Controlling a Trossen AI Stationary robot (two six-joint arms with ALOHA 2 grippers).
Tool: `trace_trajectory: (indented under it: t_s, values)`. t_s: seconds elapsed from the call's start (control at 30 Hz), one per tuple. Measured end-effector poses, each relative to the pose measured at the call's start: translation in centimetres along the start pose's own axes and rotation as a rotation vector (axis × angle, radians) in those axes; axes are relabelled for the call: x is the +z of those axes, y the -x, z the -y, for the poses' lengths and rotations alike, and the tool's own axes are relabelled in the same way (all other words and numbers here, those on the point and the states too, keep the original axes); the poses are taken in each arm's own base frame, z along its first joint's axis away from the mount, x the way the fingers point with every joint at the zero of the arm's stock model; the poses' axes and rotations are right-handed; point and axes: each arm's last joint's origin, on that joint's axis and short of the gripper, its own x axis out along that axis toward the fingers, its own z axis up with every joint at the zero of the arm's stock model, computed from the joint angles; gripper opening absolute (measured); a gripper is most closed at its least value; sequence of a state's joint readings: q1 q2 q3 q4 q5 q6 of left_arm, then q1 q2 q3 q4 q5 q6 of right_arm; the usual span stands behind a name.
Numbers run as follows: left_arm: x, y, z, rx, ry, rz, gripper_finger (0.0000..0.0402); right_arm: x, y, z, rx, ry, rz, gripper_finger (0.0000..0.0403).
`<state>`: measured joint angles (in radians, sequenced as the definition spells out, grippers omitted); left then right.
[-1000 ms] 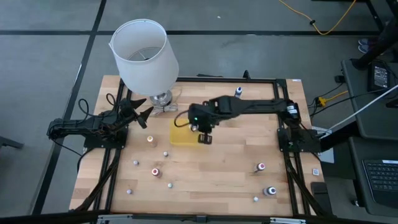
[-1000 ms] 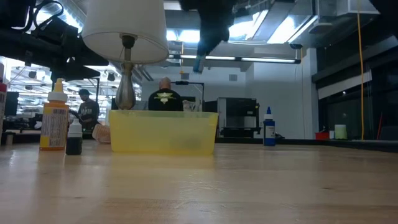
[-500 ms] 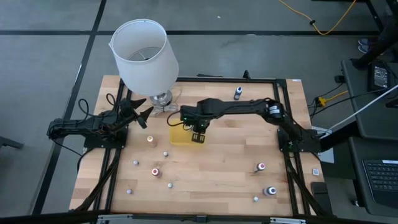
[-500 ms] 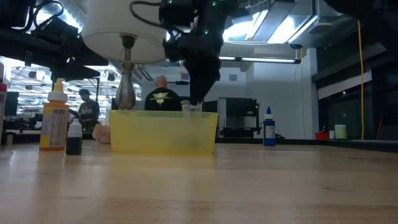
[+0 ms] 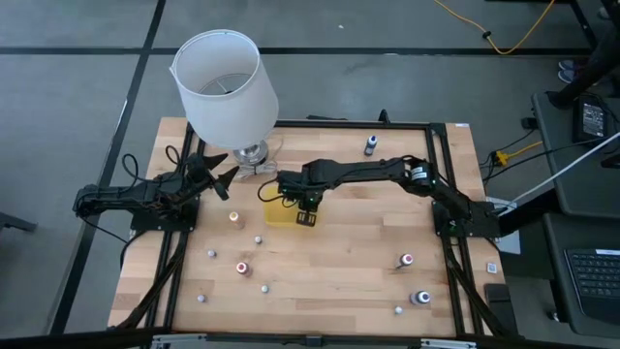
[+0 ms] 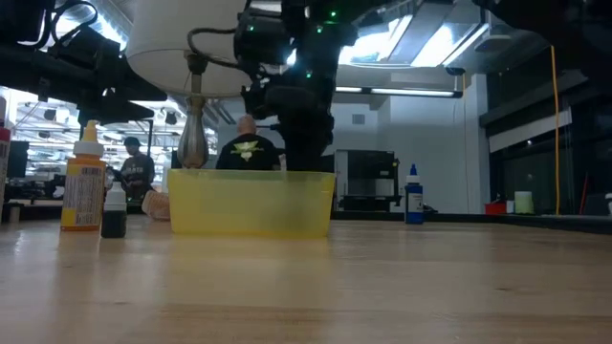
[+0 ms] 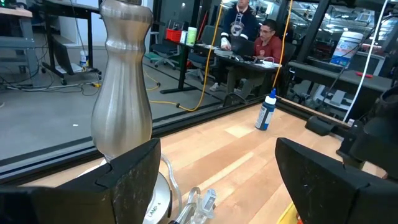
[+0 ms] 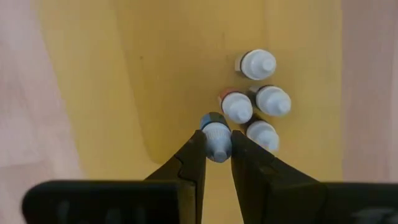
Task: Pick & Place food coloring
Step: Put the blue food coloring bottle into the yellow bin
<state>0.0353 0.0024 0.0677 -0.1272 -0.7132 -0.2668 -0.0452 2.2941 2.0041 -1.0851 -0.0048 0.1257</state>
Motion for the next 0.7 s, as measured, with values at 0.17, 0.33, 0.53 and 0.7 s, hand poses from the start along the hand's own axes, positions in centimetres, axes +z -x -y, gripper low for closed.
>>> trace_trajectory:
  t_s: [0.17,0.33,0.53,0.7]
  values:
    - [0.0,0.0,0.0,0.0,0.0,0.0,0.0312,-0.1,-0.7,0.0,0.001,-0.002,0.005,0.0062]
    - [0.0,0.0,0.0,0.0,0.0,0.0,0.0311,-0.7,-1.6,0.1,-0.005,-0.023,-0.033,0.0069]
    - [0.0,0.0,0.0,0.0,0.0,0.0,0.0312,-0.8,-1.6,0.1,-0.005,-0.026,-0.035,0.0069]
    - [0.0,0.0,0.0,0.0,0.0,0.0,0.0311,-0.8,-1.6,0.0,0.018,-0.03,-0.041,0.0084]
